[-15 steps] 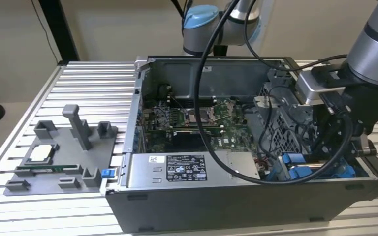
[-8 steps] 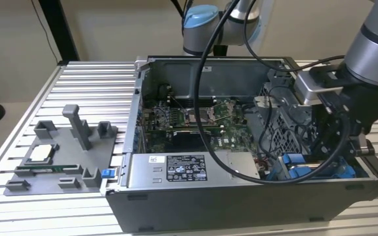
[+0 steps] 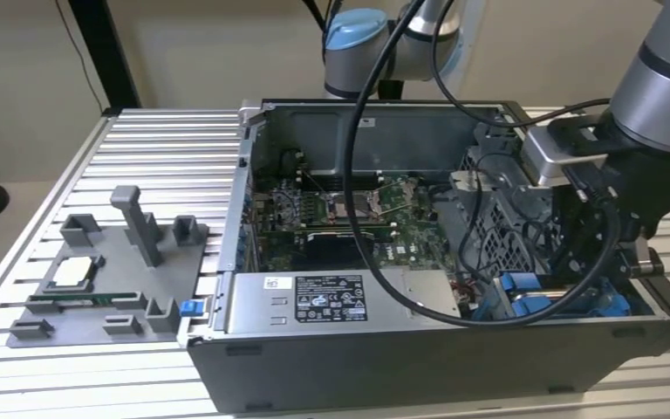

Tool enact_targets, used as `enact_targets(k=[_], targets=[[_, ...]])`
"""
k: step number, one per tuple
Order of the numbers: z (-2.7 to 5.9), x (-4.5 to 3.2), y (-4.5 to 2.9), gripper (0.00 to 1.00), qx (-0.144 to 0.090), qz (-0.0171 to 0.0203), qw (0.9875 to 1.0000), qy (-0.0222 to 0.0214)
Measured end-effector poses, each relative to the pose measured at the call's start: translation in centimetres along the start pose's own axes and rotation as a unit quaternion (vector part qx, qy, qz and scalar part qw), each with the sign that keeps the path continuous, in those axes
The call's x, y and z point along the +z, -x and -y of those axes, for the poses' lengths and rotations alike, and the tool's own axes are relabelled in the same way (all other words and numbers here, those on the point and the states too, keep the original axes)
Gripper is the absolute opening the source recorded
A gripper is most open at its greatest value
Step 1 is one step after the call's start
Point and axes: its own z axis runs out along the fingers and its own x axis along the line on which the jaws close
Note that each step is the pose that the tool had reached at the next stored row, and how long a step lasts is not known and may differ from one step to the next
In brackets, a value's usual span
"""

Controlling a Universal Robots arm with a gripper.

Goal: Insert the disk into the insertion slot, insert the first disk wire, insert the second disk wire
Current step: 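Insert the second disk wire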

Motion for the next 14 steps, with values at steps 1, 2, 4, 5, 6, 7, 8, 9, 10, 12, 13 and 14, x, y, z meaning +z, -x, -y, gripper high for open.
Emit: enact_targets(k=[1, 2, 4, 5, 6, 7, 8, 9, 10, 12, 13, 14], targets=[[0.00, 0.13, 0.00, 1.00, 0.000, 0.0017, 1.0000, 0.0000], [0.00, 0.16, 0.00, 1.00, 0.000, 0.0019, 1.0000, 0.0000], [0.03, -0.20, -0.02, 1.00, 0.000, 0.0016, 1.0000, 0.0000], [0.06, -0.62, 0.00, 1.00, 0.000, 0.0015, 1.0000, 0.0001], [0.10, -1.08, 0.05, 1.00, 0.000, 0.0011, 1.0000, 0.0001], [0.14, -1.53, 0.07, 1.00, 0.000, 0.0013, 1.0000, 0.0001], [0.18, -1.97, 0.10, 1.00, 0.000, 0.0011, 1.0000, 0.0001], [0.22, -2.44, 0.13, 1.00, 0.000, 0.0010, 1.0000, 0.0001], [0.26, -2.86, 0.16, 1.00, 0.000, 0.0012, 1.0000, 0.0001], [0.34, -3.78, 0.22, 1.00, 0.000, 0.0011, 1.0000, 0.0001], [0.38, -4.24, 0.25, 1.00, 0.000, 0.0011, 1.0000, 0.0001], [0.42, -4.67, 0.28, 1.00, 0.000, 0.0008, 1.0000, 0.0001]])
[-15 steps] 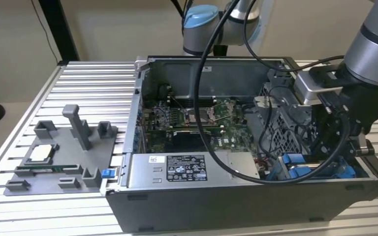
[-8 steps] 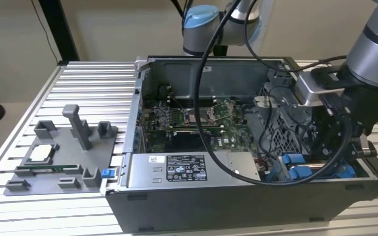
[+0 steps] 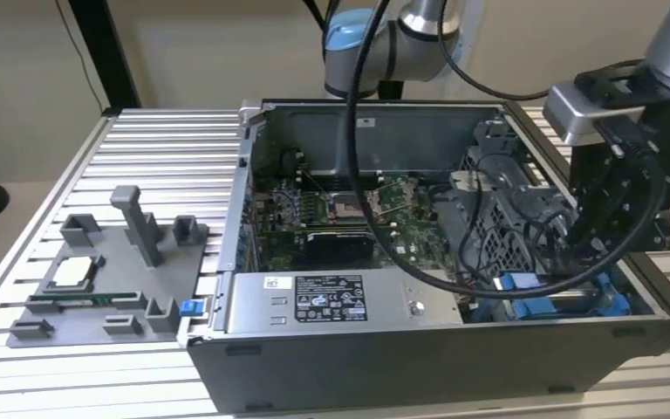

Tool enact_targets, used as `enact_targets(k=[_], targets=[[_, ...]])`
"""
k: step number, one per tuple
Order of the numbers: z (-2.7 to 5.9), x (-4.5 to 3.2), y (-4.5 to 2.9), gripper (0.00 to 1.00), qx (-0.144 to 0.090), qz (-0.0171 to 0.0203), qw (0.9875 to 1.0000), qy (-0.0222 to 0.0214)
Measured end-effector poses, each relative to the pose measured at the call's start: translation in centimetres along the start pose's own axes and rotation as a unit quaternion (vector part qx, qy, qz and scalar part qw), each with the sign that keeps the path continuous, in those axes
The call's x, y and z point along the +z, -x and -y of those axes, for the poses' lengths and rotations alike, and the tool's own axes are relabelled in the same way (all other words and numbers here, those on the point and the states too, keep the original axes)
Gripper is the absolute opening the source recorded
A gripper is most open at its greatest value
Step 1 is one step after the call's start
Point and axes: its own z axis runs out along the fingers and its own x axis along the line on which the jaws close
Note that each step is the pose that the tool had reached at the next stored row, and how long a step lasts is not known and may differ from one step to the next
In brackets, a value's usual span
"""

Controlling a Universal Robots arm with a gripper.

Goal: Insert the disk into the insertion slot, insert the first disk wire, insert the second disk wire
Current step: 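Insert the second disk wire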

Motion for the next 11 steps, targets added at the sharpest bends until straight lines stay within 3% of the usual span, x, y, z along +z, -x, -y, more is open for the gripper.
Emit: enact_targets(k=[4, 11], targets=[[0.13, -1.45, 0.10, 1.00, 0.000, 0.0002, 1.0000, 0.0000], [0.14, -1.58, 0.11, 1.00, 0.000, 0.0003, 1.0000, 0.0000]])
